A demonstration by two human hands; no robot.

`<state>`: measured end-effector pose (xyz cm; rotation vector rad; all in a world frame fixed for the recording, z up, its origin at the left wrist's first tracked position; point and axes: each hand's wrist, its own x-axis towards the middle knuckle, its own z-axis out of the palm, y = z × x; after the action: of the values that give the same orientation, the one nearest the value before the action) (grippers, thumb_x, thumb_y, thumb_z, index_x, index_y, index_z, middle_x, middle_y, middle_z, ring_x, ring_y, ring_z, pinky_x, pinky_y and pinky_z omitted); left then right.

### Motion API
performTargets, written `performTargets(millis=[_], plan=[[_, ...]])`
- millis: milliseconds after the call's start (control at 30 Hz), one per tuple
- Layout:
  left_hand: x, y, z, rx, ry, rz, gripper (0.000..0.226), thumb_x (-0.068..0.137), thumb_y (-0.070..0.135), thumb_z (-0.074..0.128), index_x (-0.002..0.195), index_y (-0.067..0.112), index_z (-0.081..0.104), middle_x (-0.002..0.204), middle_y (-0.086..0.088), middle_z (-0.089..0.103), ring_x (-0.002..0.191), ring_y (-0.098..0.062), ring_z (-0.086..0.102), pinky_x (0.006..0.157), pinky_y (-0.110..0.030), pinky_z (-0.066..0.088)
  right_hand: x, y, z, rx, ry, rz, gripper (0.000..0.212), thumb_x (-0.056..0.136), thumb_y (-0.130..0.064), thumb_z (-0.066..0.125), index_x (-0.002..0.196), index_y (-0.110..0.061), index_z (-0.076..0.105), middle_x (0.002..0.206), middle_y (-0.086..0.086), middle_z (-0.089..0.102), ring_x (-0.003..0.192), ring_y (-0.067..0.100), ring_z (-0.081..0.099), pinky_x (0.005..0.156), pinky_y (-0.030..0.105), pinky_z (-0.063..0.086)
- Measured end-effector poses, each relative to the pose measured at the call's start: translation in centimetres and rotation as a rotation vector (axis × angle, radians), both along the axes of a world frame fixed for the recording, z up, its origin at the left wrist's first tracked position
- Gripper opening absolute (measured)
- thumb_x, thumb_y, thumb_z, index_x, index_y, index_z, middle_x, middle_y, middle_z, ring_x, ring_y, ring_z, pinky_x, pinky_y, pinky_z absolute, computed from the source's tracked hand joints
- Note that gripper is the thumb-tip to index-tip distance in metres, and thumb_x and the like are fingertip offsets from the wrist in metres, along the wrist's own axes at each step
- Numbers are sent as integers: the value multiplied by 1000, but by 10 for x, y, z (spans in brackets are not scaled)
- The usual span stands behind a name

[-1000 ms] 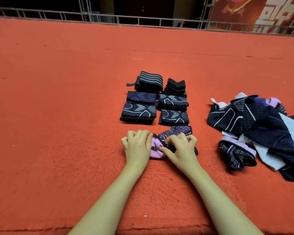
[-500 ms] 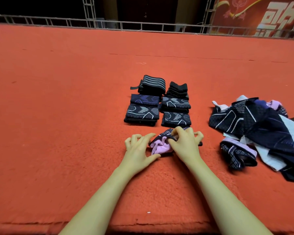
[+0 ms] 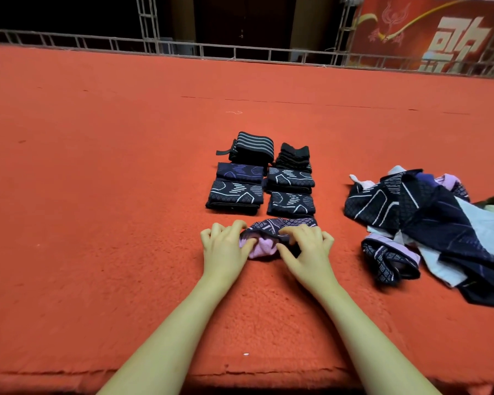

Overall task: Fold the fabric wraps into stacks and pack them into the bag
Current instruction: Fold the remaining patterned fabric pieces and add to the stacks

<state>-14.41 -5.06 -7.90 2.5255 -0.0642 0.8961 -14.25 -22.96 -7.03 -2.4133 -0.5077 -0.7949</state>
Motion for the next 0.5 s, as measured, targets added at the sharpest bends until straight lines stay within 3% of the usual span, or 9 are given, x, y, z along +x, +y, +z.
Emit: performTargets(millis=[133,233,333,500], plan=[[-5,11,-2,73,30,-113,48,79,37,43,123,23,58,106,-4,62,97,-28,53,82,-40,35,4,-12,-6,-94,86,-12,38,76,-31,51,111,-24,62,110,-11,60,101,10,40,80,23,12],[-18,-2,0,235,-114,-312,45,81,31,46,126,27,49,129,-5,55,115,-23,44,91,-37,33,2,-18,-13,-103,130,-33,27,82,-38,51,105,-30,64,105,-17,64,101,5,48,79,24,11],[-20,-25,-9,452,-182,-335,42,82,43,47,117,24,61,132,-3,58,122,-23,44,94,-40,29,-3,-16,-16,-59,80,-71,27,85,-43,43,89,-34,67,89,-18,66,90,0,47,73,25,9],[-17,-44,-13,356,-149,-137,31,82,42,48,94,23,68,115,3,66,117,-20,45,89,-38,29,-4,-16,-18,-77,24,-90,27,90,-38,41,87,-31,66,83,-16,62,84,5,47,72,27,9]])
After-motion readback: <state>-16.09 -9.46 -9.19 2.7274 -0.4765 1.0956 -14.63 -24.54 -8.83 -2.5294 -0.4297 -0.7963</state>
